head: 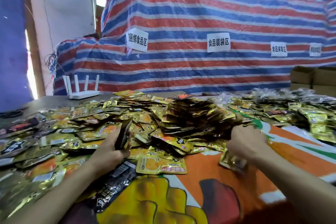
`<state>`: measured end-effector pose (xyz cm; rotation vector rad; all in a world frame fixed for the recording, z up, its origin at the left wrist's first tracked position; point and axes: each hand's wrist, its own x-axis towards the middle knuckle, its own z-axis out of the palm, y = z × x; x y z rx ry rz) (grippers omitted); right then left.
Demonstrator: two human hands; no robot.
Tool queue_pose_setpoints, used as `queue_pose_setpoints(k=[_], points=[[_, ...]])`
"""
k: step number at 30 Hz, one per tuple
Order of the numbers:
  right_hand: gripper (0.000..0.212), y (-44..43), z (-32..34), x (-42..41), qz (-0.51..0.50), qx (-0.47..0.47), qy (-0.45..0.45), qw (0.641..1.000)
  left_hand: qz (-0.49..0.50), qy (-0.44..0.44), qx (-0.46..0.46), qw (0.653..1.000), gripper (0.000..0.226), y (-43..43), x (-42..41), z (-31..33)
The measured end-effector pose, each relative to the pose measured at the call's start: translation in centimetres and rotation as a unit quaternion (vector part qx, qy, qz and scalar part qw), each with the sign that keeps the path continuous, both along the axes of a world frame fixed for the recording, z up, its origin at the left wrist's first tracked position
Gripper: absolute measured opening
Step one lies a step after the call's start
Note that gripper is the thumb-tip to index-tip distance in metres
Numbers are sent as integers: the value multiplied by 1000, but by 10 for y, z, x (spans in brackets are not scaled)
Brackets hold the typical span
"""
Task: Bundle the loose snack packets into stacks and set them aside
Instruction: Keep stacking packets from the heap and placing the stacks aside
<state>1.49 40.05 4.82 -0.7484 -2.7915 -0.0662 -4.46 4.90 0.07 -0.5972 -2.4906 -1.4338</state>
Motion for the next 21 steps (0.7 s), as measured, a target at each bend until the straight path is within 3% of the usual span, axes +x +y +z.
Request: queue_pose_setpoints(k=[2, 5, 12, 16, 21], points=[[10, 14, -16, 6, 23, -6, -9, 1000, 2, -3, 5, 1000, 38, -1, 0, -1], [23, 22, -26, 8, 34, -11, 35, 999, -3, -1, 21, 1000, 38, -3, 0, -1], [23, 23, -23, 6, 59, -50, 29, 997, -6, 7, 18, 1000, 35, -9, -5, -1], [26, 24, -16, 9, 67, -22, 35, 997, -8, 15, 11, 1000, 38, -10, -5, -1], [22, 16, 10, 15, 124, 27, 141, 982, -7, 9, 26, 1000, 34, -9, -8, -1]])
